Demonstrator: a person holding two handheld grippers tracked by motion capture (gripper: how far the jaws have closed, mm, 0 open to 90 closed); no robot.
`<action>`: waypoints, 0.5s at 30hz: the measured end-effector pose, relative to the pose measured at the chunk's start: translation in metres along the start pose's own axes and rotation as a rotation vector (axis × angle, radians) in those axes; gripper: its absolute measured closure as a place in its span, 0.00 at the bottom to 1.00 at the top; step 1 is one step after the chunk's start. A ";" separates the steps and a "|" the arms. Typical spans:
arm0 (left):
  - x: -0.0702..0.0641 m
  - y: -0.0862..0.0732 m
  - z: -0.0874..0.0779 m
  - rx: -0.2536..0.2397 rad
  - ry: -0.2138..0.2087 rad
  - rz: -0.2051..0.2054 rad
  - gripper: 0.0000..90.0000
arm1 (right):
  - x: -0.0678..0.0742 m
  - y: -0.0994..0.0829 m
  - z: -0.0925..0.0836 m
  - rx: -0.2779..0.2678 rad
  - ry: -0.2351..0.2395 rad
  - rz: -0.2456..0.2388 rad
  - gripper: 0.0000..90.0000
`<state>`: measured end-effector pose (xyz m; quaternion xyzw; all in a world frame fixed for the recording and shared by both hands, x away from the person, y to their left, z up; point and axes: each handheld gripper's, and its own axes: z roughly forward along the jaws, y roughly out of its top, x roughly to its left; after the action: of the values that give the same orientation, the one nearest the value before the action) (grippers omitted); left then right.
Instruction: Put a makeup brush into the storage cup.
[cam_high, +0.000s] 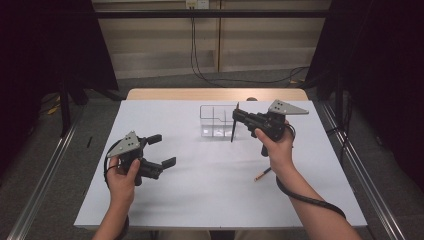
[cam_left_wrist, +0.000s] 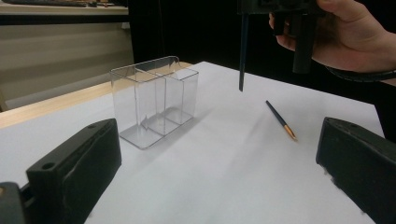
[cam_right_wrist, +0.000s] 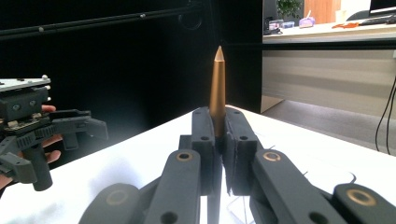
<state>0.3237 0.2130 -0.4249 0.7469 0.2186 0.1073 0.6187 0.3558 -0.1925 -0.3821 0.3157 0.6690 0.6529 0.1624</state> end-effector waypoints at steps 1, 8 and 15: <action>0.000 0.000 -0.001 0.001 -0.002 -0.002 0.00 | -0.001 0.001 0.001 -0.004 -0.001 0.002 0.94; 0.002 -0.001 -0.003 -0.006 0.004 -0.011 0.00 | -0.005 0.007 0.007 -0.007 -0.015 -0.004 0.94; 0.003 -0.002 -0.003 -0.008 0.001 -0.010 0.00 | -0.009 0.013 0.013 -0.006 -0.028 -0.006 0.94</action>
<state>0.3247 0.2176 -0.4262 0.7432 0.2222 0.1052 0.6222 0.3733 -0.1887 -0.3727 0.3224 0.6657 0.6500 0.1746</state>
